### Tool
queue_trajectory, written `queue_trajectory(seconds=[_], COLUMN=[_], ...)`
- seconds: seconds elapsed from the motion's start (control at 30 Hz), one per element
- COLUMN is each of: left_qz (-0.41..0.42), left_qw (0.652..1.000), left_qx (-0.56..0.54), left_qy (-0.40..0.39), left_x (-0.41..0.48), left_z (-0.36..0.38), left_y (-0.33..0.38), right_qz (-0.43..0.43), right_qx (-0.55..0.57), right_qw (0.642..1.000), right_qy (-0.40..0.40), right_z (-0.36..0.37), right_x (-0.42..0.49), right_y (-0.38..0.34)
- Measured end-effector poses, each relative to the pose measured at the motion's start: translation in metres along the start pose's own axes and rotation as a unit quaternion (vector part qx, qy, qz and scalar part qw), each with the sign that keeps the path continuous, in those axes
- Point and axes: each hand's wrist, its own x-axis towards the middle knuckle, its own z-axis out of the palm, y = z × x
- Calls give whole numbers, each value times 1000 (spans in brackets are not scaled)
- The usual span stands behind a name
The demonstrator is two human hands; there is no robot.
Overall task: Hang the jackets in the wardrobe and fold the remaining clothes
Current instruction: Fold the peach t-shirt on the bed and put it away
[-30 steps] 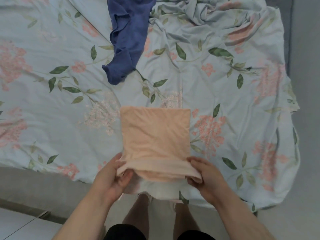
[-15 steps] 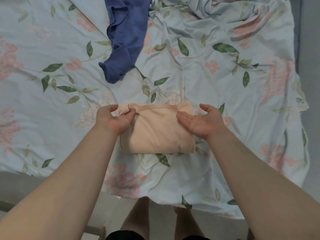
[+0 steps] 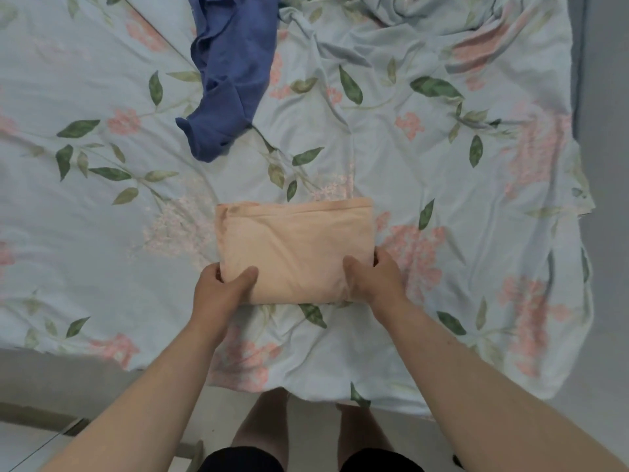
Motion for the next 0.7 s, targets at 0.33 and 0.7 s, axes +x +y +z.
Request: queue_trajectory(seconds=[0.33,0.7], left_qz=[-104,174], left_qw=[988,974], left_qx=[-91,3], left_qy=[-65,-141], left_x=[34,-23], left_z=[2,74], left_y=[28,44], right_qz=[41,6], right_qx=[100,129], right_qw=[992,982], right_qy=[-70,-135], right_z=[-5,-12], right_x=[8,0], right_y=[-16,-11])
